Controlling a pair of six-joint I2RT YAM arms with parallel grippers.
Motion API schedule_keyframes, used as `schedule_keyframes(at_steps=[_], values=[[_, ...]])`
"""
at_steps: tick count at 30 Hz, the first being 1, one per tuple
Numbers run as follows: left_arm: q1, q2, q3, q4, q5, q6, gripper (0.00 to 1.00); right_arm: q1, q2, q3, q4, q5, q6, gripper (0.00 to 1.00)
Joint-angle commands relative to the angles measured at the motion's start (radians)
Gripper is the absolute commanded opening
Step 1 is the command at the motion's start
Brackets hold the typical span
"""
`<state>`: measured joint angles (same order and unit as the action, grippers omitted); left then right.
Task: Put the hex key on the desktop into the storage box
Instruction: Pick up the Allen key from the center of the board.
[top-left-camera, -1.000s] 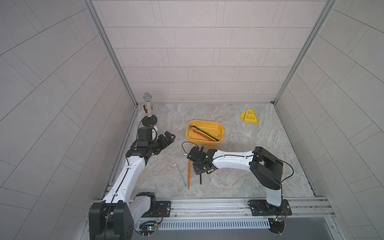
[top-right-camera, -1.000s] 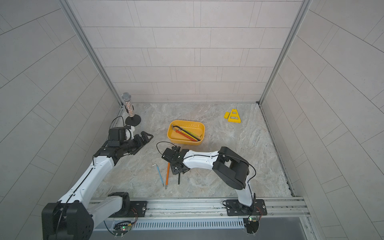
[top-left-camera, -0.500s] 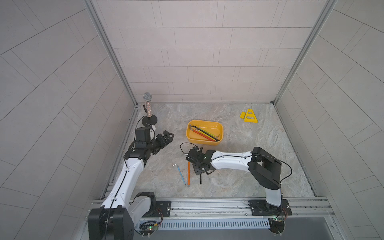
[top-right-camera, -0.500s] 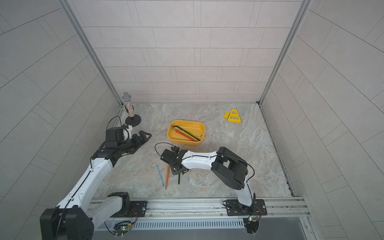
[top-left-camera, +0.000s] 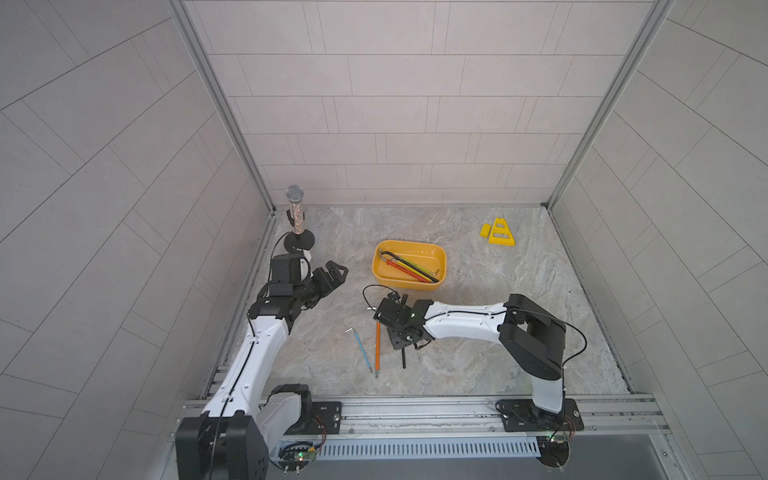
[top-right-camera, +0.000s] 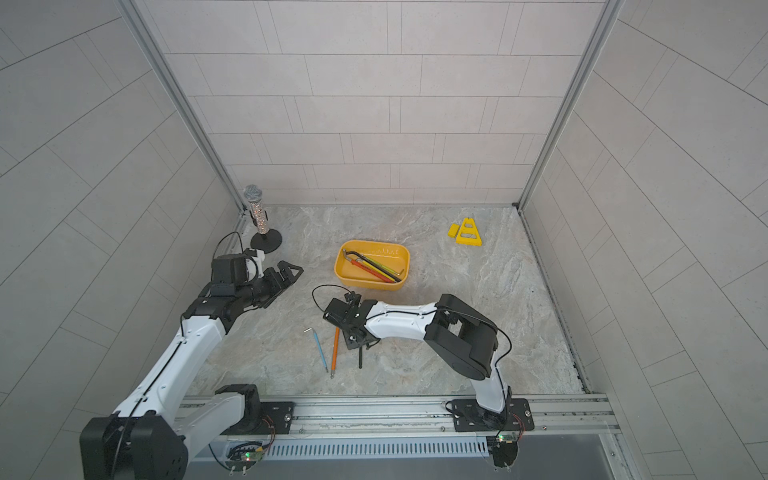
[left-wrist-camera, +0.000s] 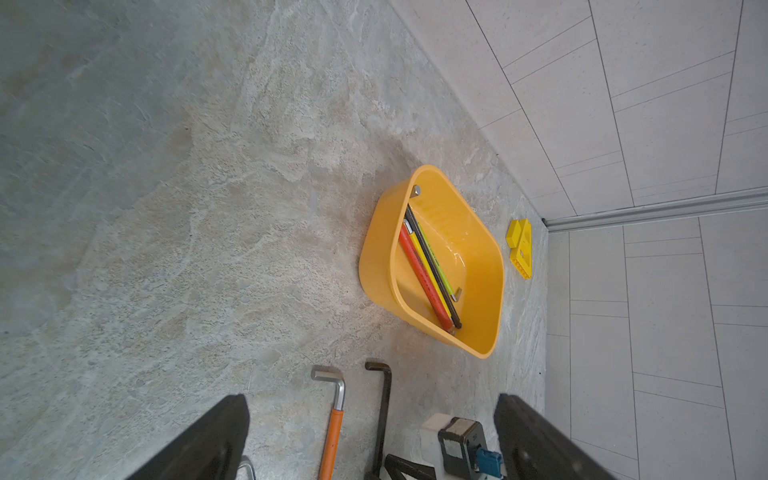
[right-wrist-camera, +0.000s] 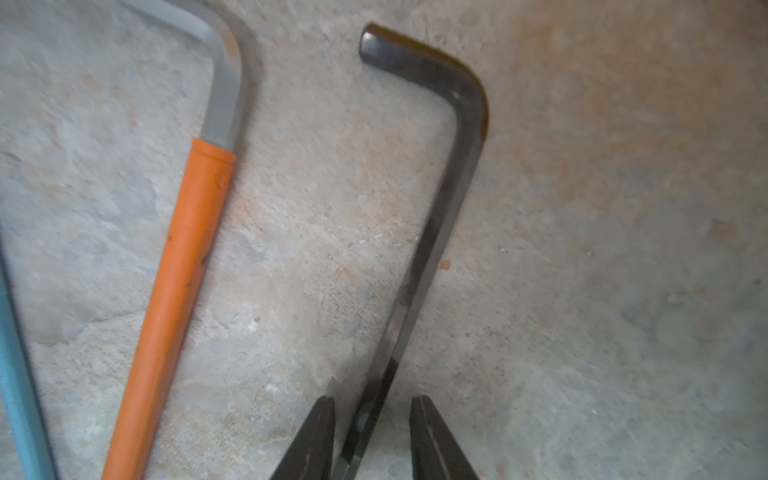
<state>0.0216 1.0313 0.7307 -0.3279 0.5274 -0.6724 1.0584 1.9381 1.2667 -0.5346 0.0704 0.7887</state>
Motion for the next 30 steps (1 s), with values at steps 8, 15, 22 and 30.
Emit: schedule_keyframes(at_steps=[8, 15, 22, 30], values=[[0.008, -0.004, 0.002, 0.013, 0.005, 0.011, 1.00, 0.002, 0.075, -0.050, 0.006, -0.039, 0.053, 0.30], [0.009, -0.003, 0.001, 0.014, 0.005, 0.012, 1.00, -0.001, 0.054, -0.085, -0.007, 0.000, 0.064, 0.10], [0.008, 0.014, -0.004, 0.029, 0.026, -0.003, 1.00, -0.001, -0.030, -0.086, -0.026, 0.037, 0.043, 0.00], [0.008, 0.029, -0.006, 0.030, 0.018, -0.003, 1.00, -0.026, -0.184, -0.111, -0.065, 0.118, 0.014, 0.00]])
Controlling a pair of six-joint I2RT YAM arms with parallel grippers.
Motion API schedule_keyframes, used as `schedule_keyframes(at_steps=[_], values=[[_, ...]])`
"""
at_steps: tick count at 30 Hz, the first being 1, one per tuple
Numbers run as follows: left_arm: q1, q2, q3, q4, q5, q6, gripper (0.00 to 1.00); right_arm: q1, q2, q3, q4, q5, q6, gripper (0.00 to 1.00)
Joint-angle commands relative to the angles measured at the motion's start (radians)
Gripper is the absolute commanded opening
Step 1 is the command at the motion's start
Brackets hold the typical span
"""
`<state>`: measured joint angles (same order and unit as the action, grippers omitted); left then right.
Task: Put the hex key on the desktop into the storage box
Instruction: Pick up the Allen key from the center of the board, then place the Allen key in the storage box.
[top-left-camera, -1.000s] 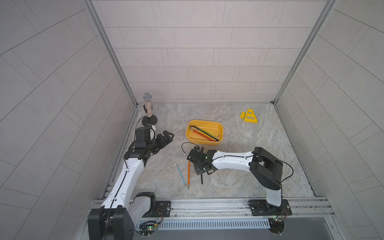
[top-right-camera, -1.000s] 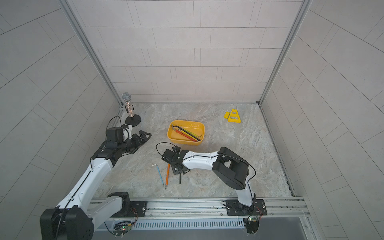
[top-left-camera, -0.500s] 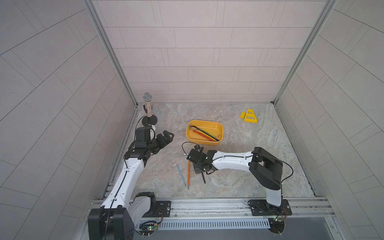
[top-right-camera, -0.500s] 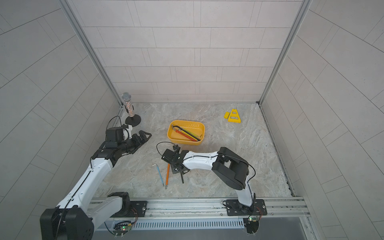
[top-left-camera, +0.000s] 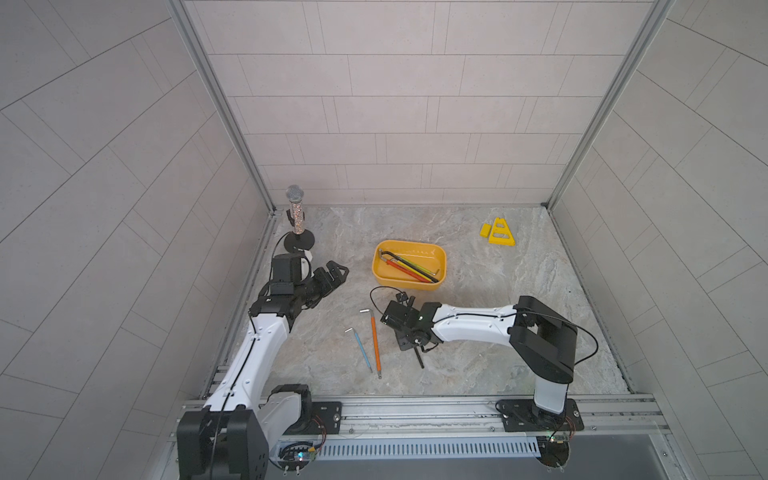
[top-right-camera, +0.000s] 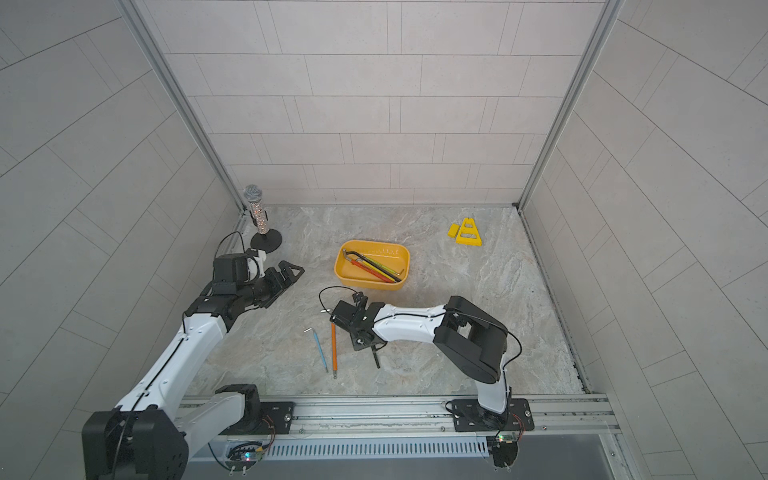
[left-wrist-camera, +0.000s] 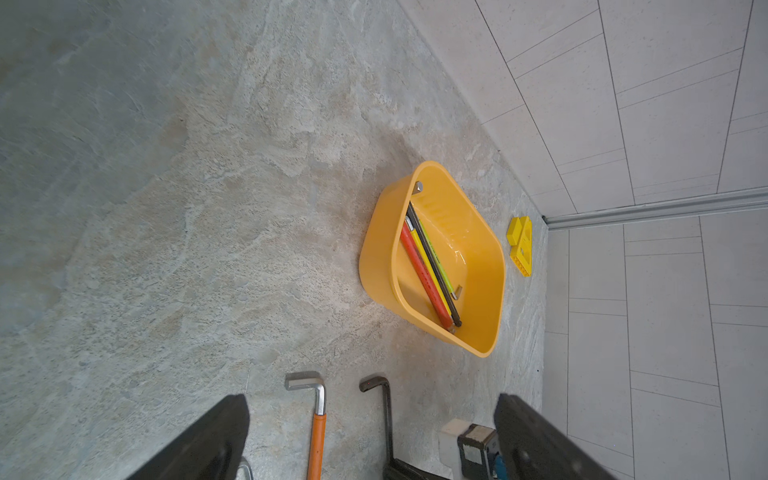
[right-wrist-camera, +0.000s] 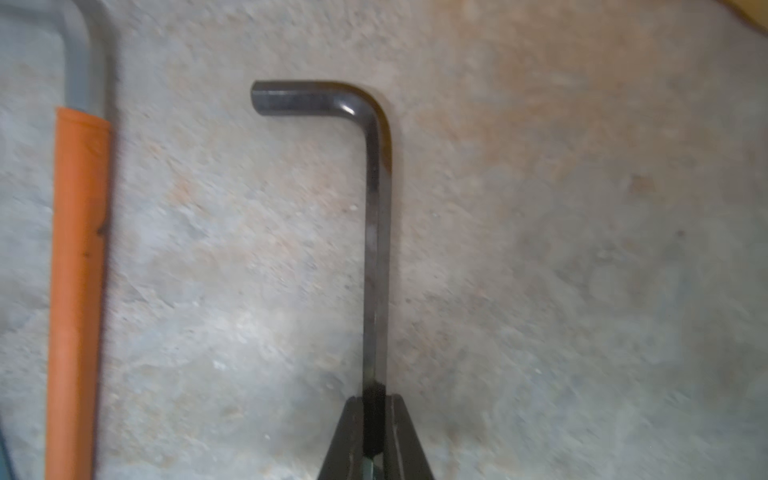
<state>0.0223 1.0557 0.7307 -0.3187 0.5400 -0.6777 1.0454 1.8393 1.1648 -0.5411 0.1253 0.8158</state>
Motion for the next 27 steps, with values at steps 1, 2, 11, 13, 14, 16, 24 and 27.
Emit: schedule_keyframes(at_steps=[1, 2, 11, 13, 14, 16, 24, 27], values=[[0.008, 0.011, -0.008, 0.026, 0.011, 0.000, 1.00, -0.019, -0.111, -0.016, -0.059, 0.073, -0.014, 0.00], [0.008, 0.015, -0.008, 0.031, 0.015, -0.003, 1.00, -0.024, -0.134, -0.022, -0.059, 0.079, -0.018, 0.00], [-0.002, 0.073, -0.009, 0.121, 0.096, -0.068, 1.00, -0.091, -0.319, -0.035, -0.078, 0.091, -0.122, 0.00], [-0.012, 0.088, 0.013, 0.129, 0.091, -0.088, 1.00, -0.112, -0.338, -0.032, -0.078, 0.094, -0.149, 0.00], [-0.018, 0.096, 0.031, 0.133, 0.086, -0.099, 1.00, -0.126, -0.347, -0.025, -0.077, 0.090, -0.164, 0.00], [-0.033, 0.111, 0.072, 0.144, 0.074, -0.113, 1.00, -0.156, -0.356, -0.012, -0.078, 0.077, -0.194, 0.00], [-0.068, 0.246, 0.228, 0.173, 0.085, -0.100, 1.00, -0.285, -0.316, 0.116, -0.072, 0.003, -0.388, 0.00], [-0.067, 0.304, 0.261, 0.192, 0.076, -0.099, 1.00, -0.334, -0.260, 0.183, -0.071, -0.040, -0.471, 0.00]])
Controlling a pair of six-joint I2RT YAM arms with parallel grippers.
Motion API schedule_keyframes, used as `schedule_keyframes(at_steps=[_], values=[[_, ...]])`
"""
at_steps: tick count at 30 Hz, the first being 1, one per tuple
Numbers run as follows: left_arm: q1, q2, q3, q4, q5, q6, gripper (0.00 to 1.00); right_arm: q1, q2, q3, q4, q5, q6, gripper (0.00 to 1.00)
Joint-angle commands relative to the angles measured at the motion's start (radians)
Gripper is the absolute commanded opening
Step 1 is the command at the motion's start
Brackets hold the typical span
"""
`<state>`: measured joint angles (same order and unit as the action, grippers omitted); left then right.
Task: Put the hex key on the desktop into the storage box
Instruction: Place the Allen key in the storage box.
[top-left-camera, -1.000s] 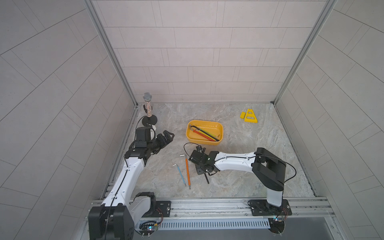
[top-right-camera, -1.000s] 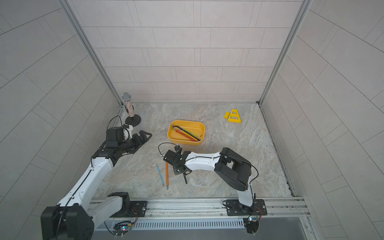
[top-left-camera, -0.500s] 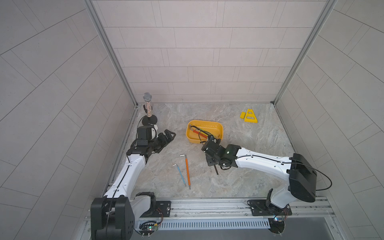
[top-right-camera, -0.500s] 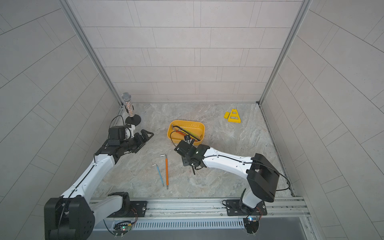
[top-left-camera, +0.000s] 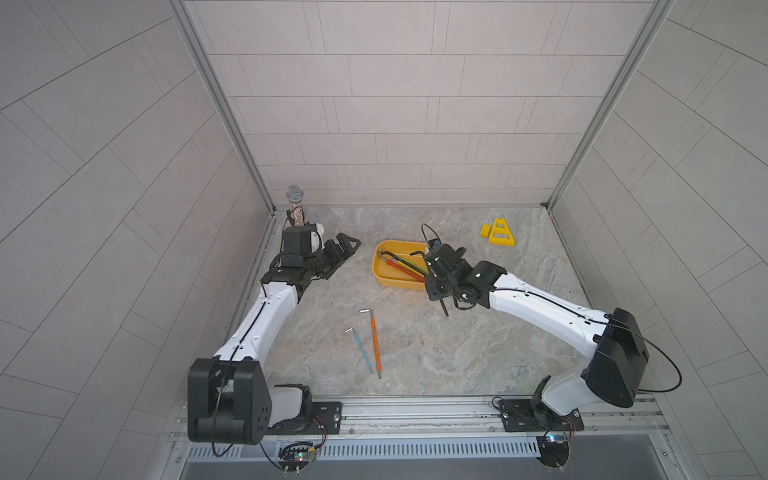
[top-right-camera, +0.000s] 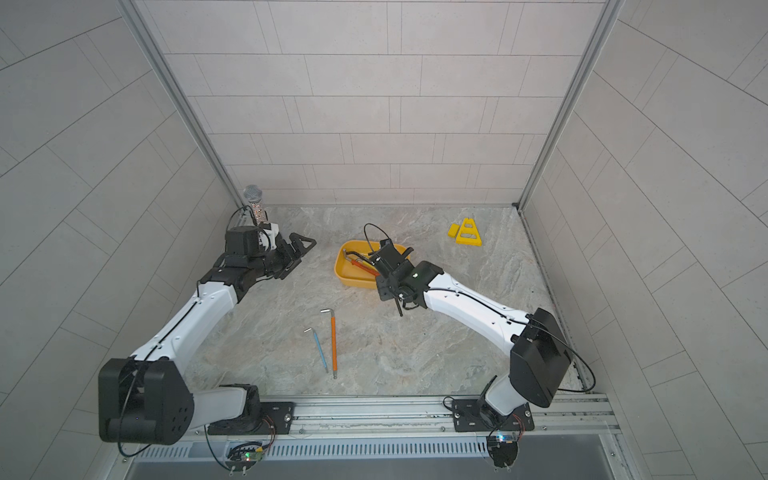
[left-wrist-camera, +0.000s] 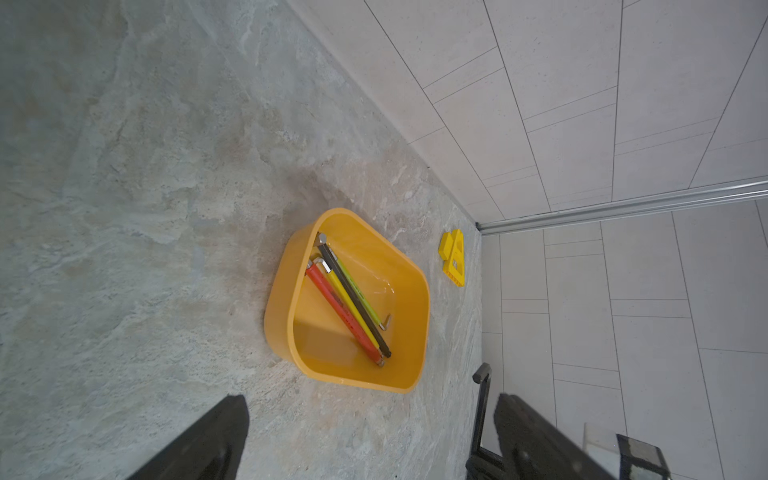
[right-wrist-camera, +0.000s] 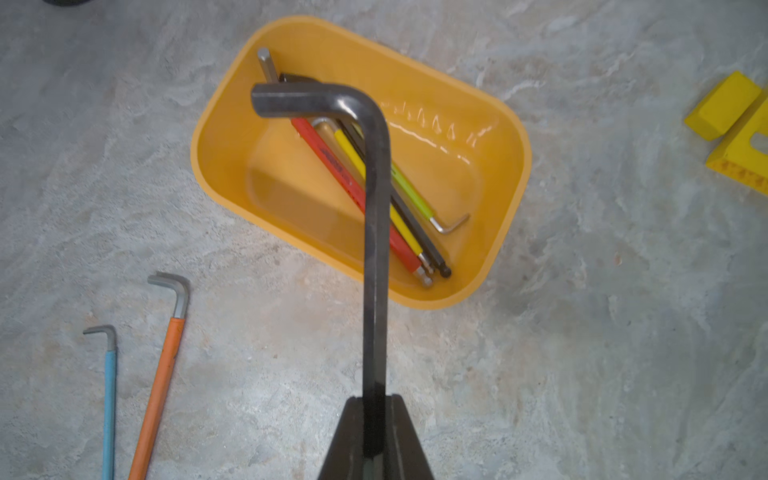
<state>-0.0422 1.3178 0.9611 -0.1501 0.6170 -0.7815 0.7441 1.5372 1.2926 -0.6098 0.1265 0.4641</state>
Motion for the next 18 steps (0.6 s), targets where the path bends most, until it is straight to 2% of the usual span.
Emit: schedule_keyframes(at_steps=[1, 8, 13, 18], values=[[-0.002, 0.060, 0.039, 0.033, -0.004, 0.005, 1.00, -0.049, 0.063, 0.076, -0.001, -0.051, -0.142, 0.00], [-0.001, 0.174, 0.093, 0.053, -0.016, 0.016, 1.00, -0.135, 0.276, 0.296, -0.008, -0.204, -0.314, 0.00], [0.003, 0.172, 0.070, 0.066, -0.017, 0.014, 1.00, -0.147, 0.417, 0.454, -0.029, -0.235, -0.444, 0.00], [0.007, 0.140, 0.049, 0.076, -0.037, 0.018, 1.00, -0.168, 0.535, 0.581, -0.049, -0.230, -0.504, 0.00]])
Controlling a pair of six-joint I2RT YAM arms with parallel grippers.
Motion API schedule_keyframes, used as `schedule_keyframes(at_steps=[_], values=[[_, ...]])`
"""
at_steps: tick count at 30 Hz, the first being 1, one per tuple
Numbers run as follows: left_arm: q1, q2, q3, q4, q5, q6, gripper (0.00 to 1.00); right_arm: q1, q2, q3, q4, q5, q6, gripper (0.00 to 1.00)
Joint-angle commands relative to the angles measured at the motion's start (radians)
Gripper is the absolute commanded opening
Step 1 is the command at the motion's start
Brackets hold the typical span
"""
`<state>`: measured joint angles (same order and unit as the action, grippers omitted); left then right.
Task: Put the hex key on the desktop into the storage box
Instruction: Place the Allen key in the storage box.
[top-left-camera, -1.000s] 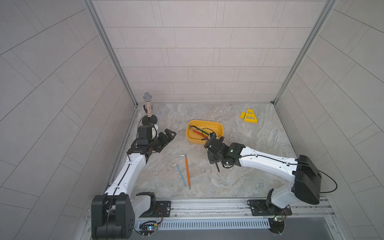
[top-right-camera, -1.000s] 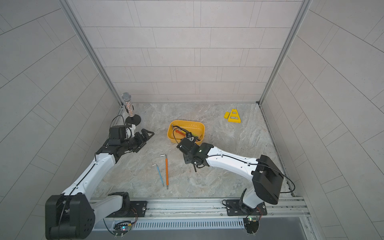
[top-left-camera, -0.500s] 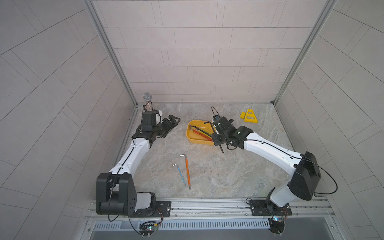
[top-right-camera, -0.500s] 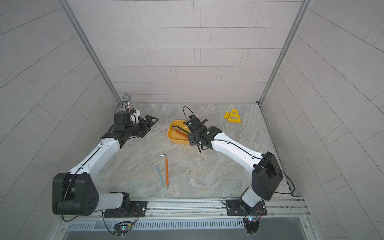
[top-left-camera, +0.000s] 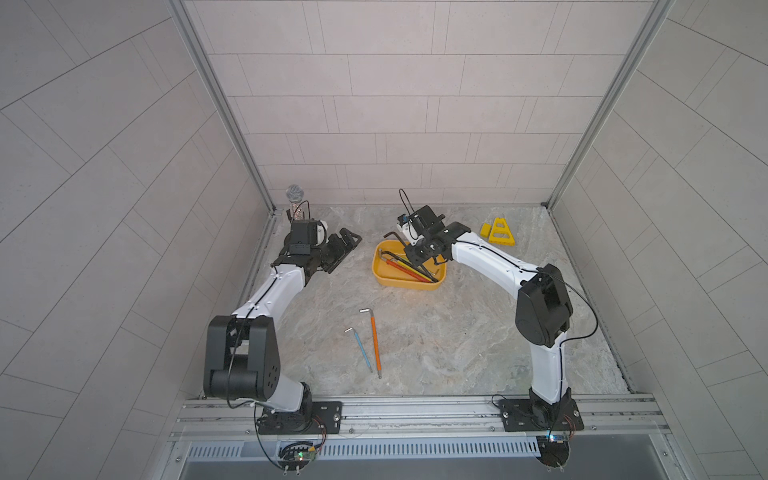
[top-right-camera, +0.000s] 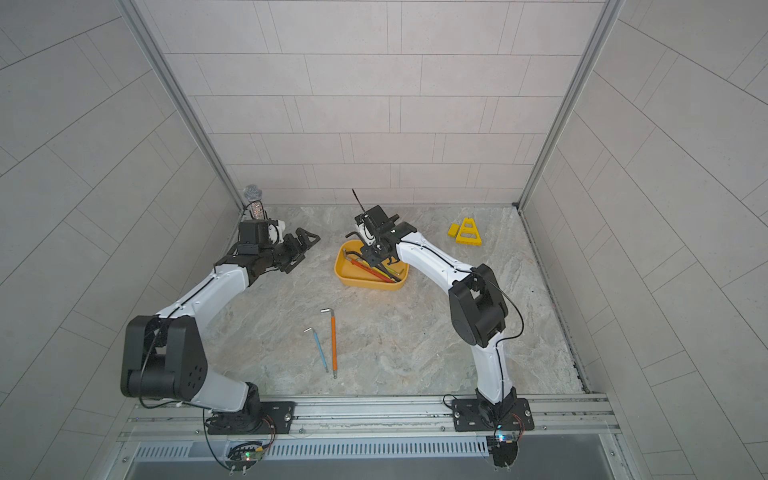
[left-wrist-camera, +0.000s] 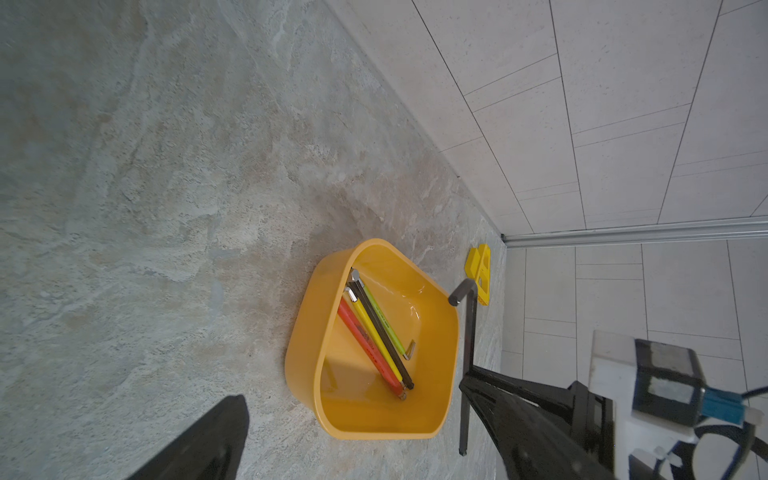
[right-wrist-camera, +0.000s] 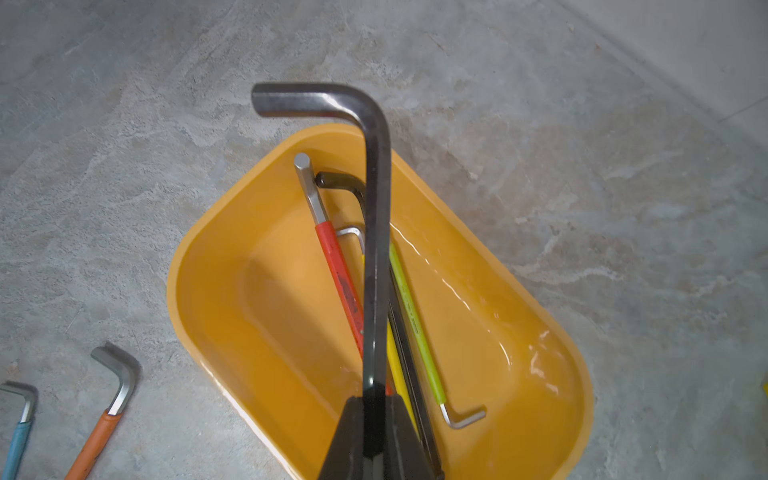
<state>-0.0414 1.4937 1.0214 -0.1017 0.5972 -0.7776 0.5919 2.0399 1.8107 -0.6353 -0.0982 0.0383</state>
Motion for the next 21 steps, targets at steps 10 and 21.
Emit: schedule_keyframes(at_steps=[10, 21], values=[[0.016, -0.039, -0.024, 0.047, -0.002, -0.013, 1.00, -0.023, 0.140, 0.095, -0.013, 0.057, -0.167, 0.00], [0.016, -0.036, -0.049, 0.090, 0.016, -0.049, 1.00, -0.024, 0.148, 0.001, 0.103, 0.073, -0.122, 0.03]])
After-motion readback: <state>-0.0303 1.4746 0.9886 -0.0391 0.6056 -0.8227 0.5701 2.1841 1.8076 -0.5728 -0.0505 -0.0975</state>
